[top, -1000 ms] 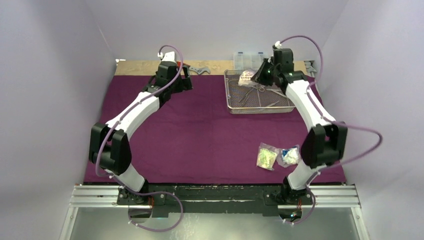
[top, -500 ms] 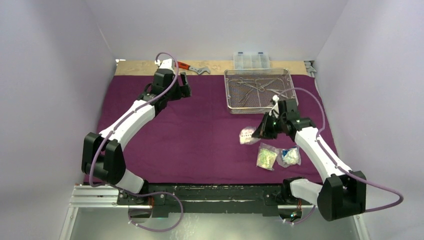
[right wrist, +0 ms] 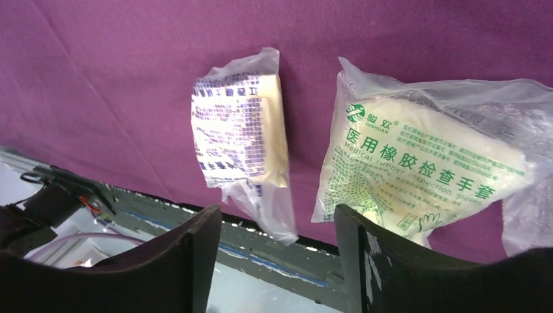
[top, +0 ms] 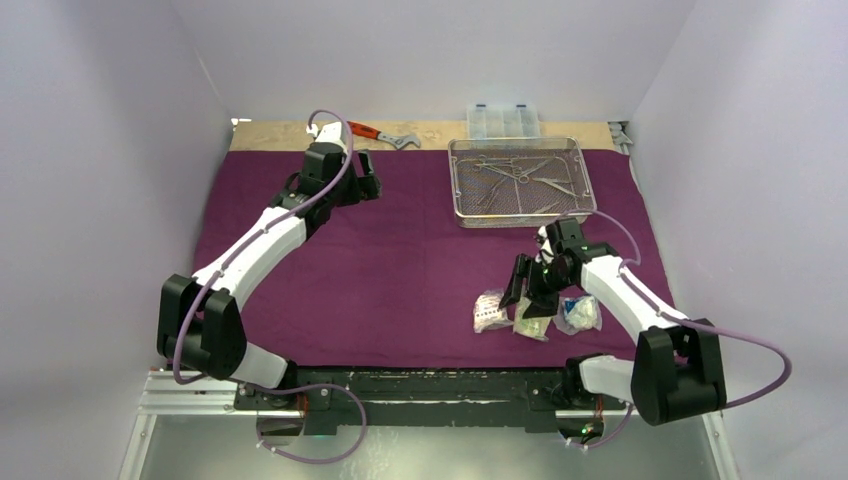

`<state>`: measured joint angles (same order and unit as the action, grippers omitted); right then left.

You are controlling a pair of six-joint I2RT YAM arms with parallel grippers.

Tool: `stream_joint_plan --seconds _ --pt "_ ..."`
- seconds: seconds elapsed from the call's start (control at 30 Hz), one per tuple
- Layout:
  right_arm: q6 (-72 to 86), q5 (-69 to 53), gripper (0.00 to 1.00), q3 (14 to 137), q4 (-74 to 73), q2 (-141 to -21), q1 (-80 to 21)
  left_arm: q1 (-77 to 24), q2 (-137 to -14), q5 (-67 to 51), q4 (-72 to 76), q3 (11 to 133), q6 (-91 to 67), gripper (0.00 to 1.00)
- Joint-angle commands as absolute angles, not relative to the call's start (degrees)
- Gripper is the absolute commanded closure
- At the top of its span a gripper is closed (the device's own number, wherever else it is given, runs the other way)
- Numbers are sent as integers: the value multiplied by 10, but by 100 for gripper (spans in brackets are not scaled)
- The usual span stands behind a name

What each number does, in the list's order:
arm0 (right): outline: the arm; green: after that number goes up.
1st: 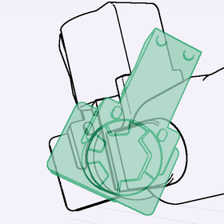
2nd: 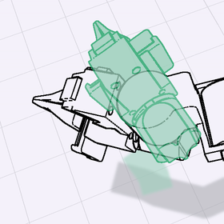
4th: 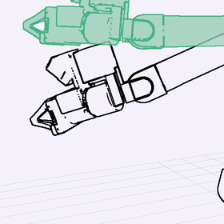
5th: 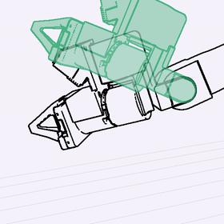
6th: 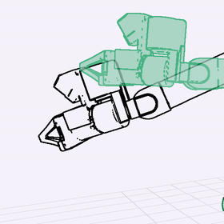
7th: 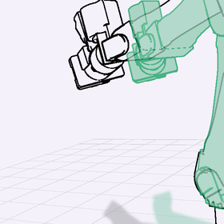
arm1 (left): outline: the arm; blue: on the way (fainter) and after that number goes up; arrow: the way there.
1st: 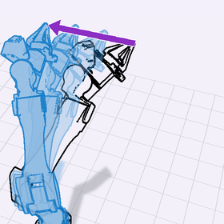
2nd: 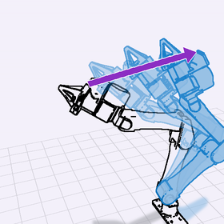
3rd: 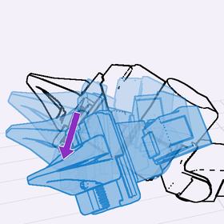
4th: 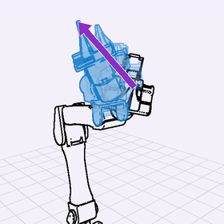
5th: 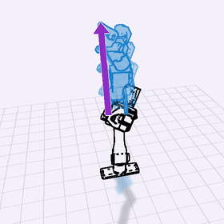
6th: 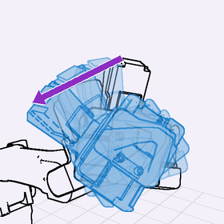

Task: Open and lay out the surgical kit
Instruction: Place the medical item in the surgical kit.

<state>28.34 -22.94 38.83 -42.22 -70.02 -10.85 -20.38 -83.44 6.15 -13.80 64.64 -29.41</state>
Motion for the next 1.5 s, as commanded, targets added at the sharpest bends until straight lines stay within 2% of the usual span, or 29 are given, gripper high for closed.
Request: stream_joint_plan --seconds 0.0,0.1,0.3,0.43,0.6,0.87,1.1,1.2,1.33,1.47 --pt "266 -197 29 458 -492 -698 -109 -205 -807 64 -117 644 -296 15" --pt "256 -182 32 501 -492 -693 -109 -205 -805 67 -117 645 -294 15" --pt "274 -307 56 467 -378 -709 -114 -205 -804 73 -118 645 -294 15" --pt "312 -339 63 429 -313 -730 -150 -205 -804 78 -122 643 -293 15" --pt "332 -346 64 398 -272 -768 -184 -205 -806 80 -121 639 -292 15" --pt "395 -125 63 389 -380 -795 -186 -205 -809 87 -120 637 -289 15" --pt "412 -25 63 427 -468 -769 -186 -205 -815 91 -114 638 -287 15" --pt "391 -32 62 451 -465 -762 -186 -205 -820 92 -113 641 -285 15" --pt "377 -125 61 477 -430 -724 -186 -205 -824 96 -115 648 -280 15" --pt "356 -159 59 515 -399 -713 -186 -205 -825 102 -116 653 -276 15"
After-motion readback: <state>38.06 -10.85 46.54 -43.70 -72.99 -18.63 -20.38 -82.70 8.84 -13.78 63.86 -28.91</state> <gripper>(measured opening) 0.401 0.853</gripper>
